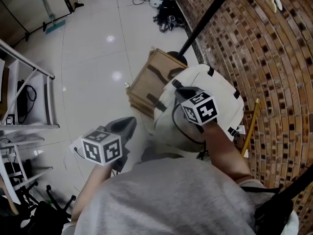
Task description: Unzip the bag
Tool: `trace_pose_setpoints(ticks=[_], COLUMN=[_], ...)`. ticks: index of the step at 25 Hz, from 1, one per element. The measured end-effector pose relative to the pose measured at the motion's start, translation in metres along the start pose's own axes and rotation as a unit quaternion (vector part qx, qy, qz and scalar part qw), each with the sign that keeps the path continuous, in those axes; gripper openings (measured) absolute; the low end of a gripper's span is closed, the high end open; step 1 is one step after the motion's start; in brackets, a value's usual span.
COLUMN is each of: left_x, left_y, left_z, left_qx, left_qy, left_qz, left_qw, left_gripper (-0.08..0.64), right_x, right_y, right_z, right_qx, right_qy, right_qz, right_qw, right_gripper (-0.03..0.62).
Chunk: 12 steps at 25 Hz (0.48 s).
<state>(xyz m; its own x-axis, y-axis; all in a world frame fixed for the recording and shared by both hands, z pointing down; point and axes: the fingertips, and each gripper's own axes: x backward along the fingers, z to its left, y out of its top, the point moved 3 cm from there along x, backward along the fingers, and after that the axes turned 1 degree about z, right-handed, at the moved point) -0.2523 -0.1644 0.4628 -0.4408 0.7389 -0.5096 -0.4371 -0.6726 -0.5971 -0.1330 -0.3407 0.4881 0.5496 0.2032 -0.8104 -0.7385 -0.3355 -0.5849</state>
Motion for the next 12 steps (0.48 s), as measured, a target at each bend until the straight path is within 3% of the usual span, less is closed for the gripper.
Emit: trace_pose_setpoints(ticks=[12], left_x=[-0.017], left_y=[0.013], left_z=[-0.005], left_qx=[-0.01], left_qy=[-0.002], left_qz=[0.003], left_qw=[0.9999], left_gripper=[0.002], right_x=[0.008], right_y=[-0.005], right_z=[-0.034], right_qx=[-0.023], right_qy=[-0.019], right_qz=[-0.01], right_qw=[1.0], right_gripper=[0.009])
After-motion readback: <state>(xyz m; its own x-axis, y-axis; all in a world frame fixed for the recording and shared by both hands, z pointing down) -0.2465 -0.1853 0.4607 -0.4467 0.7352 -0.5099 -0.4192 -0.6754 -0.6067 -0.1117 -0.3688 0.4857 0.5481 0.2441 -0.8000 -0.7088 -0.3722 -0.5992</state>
